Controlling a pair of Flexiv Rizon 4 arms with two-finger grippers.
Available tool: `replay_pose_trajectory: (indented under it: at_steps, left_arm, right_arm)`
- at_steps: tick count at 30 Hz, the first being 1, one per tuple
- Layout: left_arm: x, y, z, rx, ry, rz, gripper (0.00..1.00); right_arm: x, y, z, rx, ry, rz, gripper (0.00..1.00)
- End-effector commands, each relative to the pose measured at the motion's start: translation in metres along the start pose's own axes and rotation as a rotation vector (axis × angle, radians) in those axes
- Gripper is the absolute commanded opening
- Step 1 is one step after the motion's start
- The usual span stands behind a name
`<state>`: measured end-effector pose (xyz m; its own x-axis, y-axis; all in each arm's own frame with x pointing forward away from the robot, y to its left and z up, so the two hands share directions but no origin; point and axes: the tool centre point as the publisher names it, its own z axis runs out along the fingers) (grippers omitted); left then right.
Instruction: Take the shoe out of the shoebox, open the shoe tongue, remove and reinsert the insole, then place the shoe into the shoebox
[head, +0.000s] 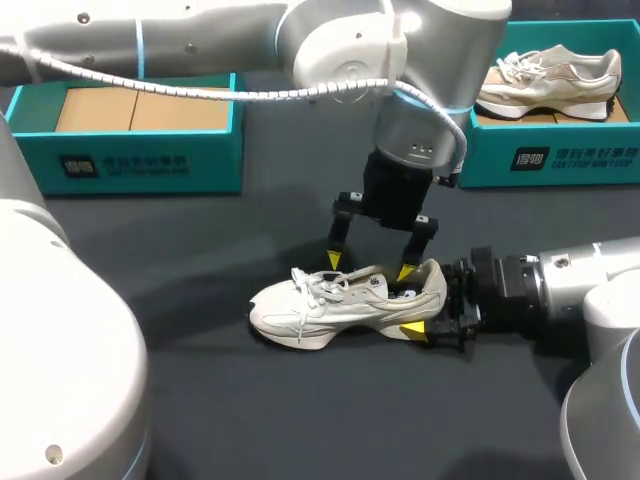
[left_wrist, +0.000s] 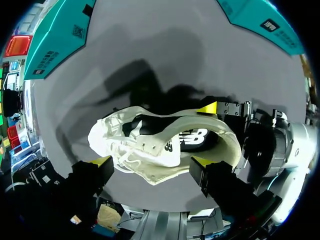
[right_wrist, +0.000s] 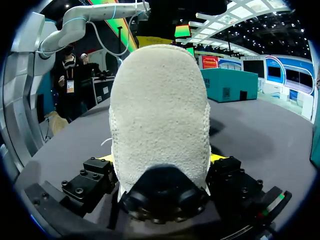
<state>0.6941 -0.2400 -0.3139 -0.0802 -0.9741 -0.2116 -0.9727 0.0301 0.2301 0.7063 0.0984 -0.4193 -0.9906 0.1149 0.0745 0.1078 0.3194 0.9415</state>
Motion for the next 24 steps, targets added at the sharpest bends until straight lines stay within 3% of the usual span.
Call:
replay_pose_trajectory:
  at_steps: [1, 24]
  left_arm:
    - [0.008, -0.001, 0.007, -0.013, -0.026, -0.003, 1.0]
    - [-0.002, 0.001, 0.044, -0.065, -0.108, -0.032, 1.0]
  right_arm:
    - [-0.002, 0.0, 0.001, 0.005, 0.0, 0.002, 0.0]
    - [-0.002, 0.0, 0.001, 0.005, 0.0, 0.002, 0.0]
